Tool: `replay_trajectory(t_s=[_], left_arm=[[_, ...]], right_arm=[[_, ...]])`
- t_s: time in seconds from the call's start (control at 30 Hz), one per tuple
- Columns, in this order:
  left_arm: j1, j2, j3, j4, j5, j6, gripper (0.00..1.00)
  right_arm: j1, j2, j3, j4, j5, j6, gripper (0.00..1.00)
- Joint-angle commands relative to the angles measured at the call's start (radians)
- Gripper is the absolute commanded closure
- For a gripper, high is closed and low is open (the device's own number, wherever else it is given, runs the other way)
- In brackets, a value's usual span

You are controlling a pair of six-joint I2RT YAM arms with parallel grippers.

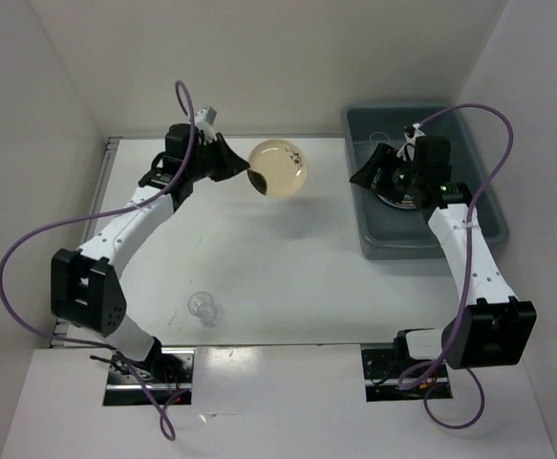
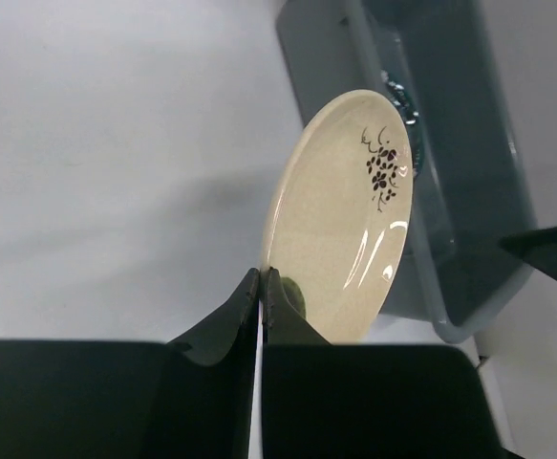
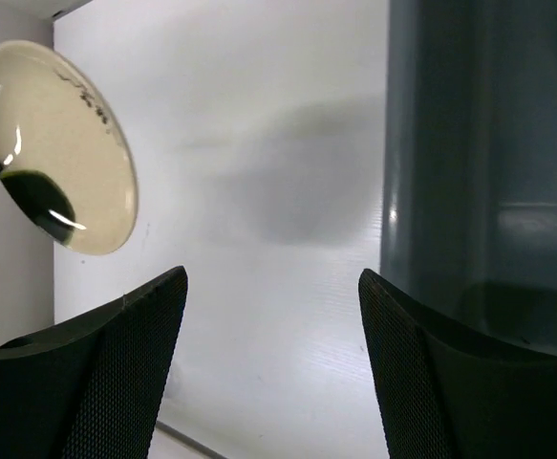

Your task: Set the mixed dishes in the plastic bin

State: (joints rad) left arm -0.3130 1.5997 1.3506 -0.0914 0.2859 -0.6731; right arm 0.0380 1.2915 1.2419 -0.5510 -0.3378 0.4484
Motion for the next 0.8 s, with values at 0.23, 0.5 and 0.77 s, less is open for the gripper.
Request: replay_trajectory(t_s=[0.23, 0.5, 0.77], left_arm=[[-0.014, -0.052, -0.062, 0.097, 0.160, -0.154, 1.00], [-0.014, -0.052, -0.071, 0.153, 0.191, -0.192, 1.00], [-0.014, -0.034, -0.091, 0.183, 0.200, -0.221, 1.00]], right_arm=[[0.121, 0.140, 0.114, 0.166, -0.136, 0.030, 0.25], [0.174, 0.247, 0.139, 0.195, -0.124, 0.039, 0.34], [0.174, 0.296, 0.159, 0.217, -0.177, 0.050, 0.65]])
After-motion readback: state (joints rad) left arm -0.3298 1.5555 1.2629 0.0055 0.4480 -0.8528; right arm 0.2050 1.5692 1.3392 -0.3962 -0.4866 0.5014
